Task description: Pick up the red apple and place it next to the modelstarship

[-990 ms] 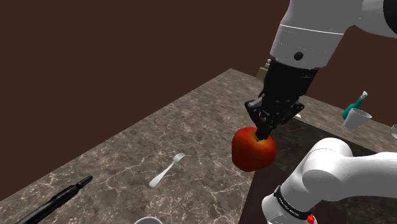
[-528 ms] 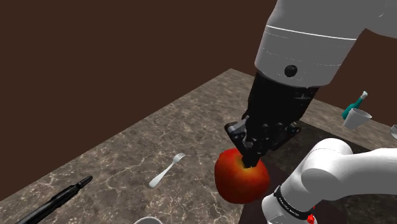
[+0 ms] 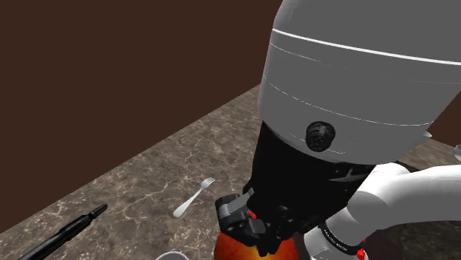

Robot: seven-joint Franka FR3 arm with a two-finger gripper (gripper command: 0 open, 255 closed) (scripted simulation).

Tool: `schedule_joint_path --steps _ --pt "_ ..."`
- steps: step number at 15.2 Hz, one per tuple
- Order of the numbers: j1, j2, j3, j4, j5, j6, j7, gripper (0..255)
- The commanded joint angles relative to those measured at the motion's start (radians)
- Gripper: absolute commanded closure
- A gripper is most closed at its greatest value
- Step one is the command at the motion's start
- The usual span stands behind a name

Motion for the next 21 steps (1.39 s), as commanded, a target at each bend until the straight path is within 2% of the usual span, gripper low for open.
schedule_joint_path --steps 1,4,6,10,12,13,21 --pt "-0.050 0.043 0.080 0.074 0.004 0.004 0.053 255" --pt "-0.155 0.102 0.232 0.189 0.005 0.013 0.131 255" --pt "-0.254 0.130 0.353 0.275 0.007 0.012 0.180 255" --pt "-0.511 0.118 0.606 0.484 0.050 -0.026 0.254 255" --pt "-0.650 0.076 0.711 0.613 0.097 -0.065 0.284 255" --pt "-0.700 0.056 0.745 0.665 0.117 -0.082 0.296 255" --pt "-0.606 0.043 0.711 0.505 0.117 0.029 0.263 255"
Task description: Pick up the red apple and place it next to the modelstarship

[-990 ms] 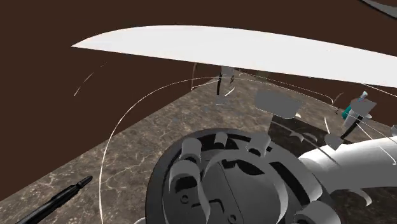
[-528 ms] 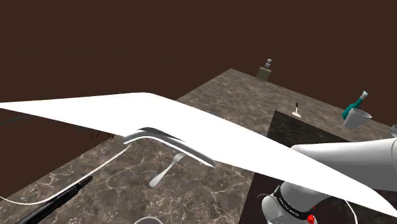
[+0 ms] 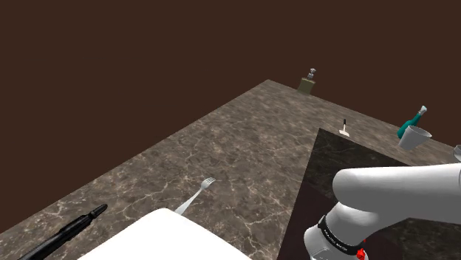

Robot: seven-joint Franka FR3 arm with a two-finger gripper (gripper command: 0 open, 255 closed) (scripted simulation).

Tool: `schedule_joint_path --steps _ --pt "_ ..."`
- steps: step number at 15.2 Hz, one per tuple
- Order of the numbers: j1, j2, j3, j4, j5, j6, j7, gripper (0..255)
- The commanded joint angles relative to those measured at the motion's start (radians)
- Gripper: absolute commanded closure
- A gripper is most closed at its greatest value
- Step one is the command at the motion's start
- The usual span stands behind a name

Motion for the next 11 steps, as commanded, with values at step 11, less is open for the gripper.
schedule_joint_path --steps 11 --pt "0.085 -0.032 -0.011 -0.190 0.025 0.148 -0.043 255"
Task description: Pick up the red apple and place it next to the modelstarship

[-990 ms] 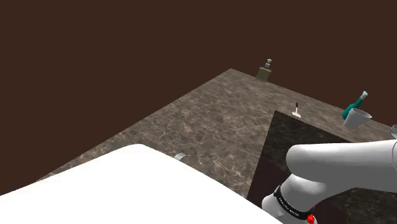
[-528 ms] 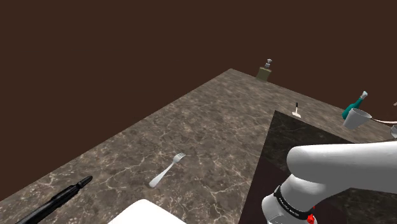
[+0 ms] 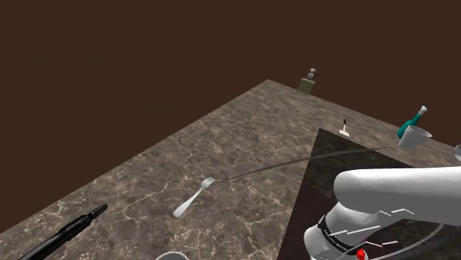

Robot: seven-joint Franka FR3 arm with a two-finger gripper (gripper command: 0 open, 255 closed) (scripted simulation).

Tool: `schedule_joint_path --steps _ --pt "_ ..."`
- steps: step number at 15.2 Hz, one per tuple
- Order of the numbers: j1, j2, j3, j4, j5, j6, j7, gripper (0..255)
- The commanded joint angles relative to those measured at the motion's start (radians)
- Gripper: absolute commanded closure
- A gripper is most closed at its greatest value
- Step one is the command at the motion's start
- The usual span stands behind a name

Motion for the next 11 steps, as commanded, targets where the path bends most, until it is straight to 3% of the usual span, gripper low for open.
schedule_joint_path --steps 1,11 --pt "0.011 -0.005 0.000 -0.030 0.005 0.024 -0.010 255" --pt "0.033 -0.042 0.028 -0.142 0.045 0.129 -0.044 255"
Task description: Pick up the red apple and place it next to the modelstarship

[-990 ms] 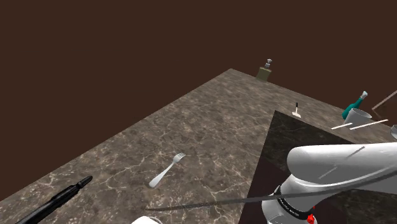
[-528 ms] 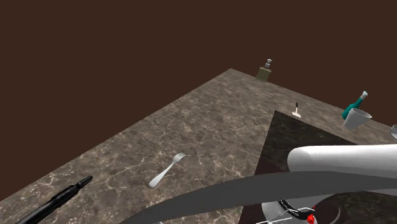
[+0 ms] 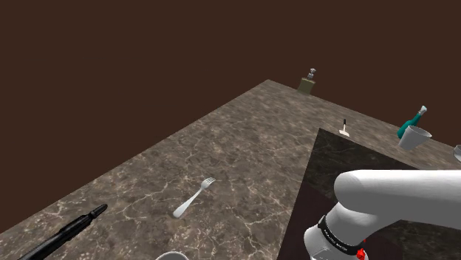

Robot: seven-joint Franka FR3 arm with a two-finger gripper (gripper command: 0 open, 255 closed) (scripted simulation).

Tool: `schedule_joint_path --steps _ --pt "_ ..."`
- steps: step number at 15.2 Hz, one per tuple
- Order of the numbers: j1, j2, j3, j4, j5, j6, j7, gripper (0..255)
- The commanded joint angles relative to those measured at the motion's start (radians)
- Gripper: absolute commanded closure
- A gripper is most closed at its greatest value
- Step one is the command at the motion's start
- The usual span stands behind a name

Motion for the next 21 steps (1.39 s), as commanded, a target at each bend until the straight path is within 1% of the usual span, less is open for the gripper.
schedule_joint_path --steps 1,8,15,16,21 --pt "0.002 -0.008 0.007 -0.022 0.009 0.022 -0.008 255" --pt "0.001 -0.038 0.044 -0.083 0.046 0.091 -0.033 255" --pt "0.001 -0.038 0.044 -0.083 0.046 0.091 -0.033 255" --pt "0.001 -0.038 0.044 -0.083 0.046 0.091 -0.033 0" --pt "0.001 -0.038 0.044 -0.083 0.046 0.091 -0.033 0"
